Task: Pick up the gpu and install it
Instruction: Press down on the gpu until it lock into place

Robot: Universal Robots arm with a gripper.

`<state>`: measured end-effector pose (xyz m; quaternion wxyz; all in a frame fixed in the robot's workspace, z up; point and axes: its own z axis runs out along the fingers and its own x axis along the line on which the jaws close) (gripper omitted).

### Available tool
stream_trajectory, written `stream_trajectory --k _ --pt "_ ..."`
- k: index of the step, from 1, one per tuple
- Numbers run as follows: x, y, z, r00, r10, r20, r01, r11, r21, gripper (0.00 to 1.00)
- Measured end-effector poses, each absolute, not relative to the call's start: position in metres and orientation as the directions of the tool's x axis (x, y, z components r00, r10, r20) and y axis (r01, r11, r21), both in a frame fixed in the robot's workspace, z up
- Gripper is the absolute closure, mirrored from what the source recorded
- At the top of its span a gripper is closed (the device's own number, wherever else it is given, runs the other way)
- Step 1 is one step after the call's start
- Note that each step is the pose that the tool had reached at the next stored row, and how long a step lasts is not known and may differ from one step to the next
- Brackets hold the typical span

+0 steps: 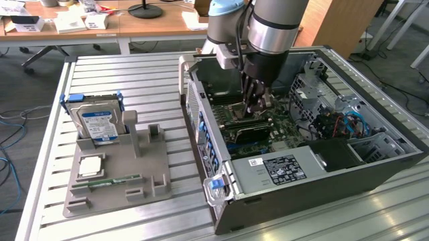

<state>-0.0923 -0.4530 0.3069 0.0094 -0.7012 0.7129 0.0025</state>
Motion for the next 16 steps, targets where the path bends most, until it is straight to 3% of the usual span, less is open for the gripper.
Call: stream_trajectory --k 16 --pt "-0.0924 -0.4540 0.3061 -0.017 -1.000 -0.017 -1.000 0.017 -0.009 0.89"
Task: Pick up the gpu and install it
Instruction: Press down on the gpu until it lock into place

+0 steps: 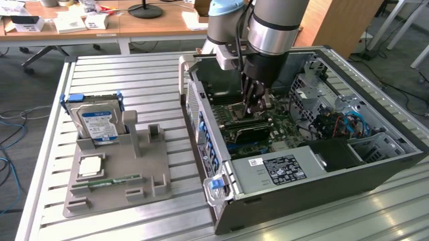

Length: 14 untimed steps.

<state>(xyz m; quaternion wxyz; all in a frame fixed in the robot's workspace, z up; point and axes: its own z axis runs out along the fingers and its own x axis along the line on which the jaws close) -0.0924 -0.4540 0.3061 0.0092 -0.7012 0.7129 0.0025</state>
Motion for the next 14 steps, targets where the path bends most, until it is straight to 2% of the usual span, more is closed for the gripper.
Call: stream_trajectory --k 14 --pt "-0.0924 -0.4540 0.3019 -0.016 -1.000 -0.017 -1.000 0.017 -0.009 0.89"
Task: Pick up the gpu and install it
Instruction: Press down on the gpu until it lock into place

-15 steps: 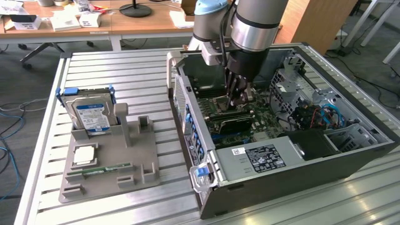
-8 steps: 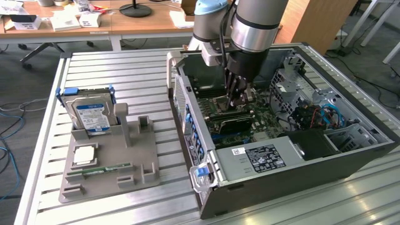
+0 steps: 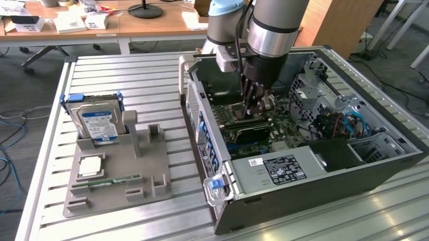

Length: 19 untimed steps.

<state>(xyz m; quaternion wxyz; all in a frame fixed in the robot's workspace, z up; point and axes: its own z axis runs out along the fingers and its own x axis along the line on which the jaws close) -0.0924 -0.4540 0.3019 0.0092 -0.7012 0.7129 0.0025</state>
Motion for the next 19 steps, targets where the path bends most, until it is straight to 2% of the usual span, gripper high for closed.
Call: stream_trajectory --k 19 --pt "-0.0924 -0.4540 0.2994 -0.016 -1.000 -0.017 -1.000 0.017 -0.009 0.89"
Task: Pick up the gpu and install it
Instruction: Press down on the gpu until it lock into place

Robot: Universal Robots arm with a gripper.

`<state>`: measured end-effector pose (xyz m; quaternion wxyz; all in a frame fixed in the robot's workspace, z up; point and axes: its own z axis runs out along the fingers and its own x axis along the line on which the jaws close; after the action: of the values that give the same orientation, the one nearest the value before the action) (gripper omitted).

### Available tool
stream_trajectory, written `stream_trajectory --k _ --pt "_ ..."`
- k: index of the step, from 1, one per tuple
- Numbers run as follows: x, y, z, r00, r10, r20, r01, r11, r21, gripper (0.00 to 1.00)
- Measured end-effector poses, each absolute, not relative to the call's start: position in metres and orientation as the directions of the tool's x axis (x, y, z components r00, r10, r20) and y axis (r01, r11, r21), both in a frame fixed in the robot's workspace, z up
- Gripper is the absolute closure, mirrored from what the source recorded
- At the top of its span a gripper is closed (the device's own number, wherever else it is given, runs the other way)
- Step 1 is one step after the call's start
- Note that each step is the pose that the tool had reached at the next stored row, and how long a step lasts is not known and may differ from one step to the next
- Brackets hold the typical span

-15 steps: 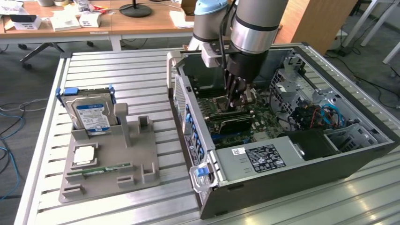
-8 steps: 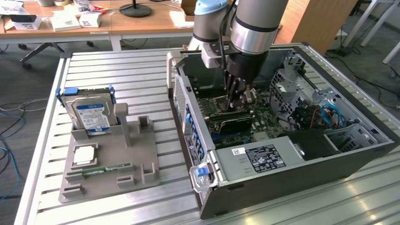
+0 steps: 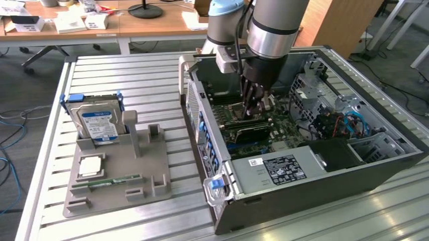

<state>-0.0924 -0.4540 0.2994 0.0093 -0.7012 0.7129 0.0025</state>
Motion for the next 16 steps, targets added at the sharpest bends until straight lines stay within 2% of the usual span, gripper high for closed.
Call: stream_trajectory --k 16 --pt "-0.0924 -0.4540 0.2951 -0.017 -1.000 -0.016 -1.000 0.017 -0.009 0.89"
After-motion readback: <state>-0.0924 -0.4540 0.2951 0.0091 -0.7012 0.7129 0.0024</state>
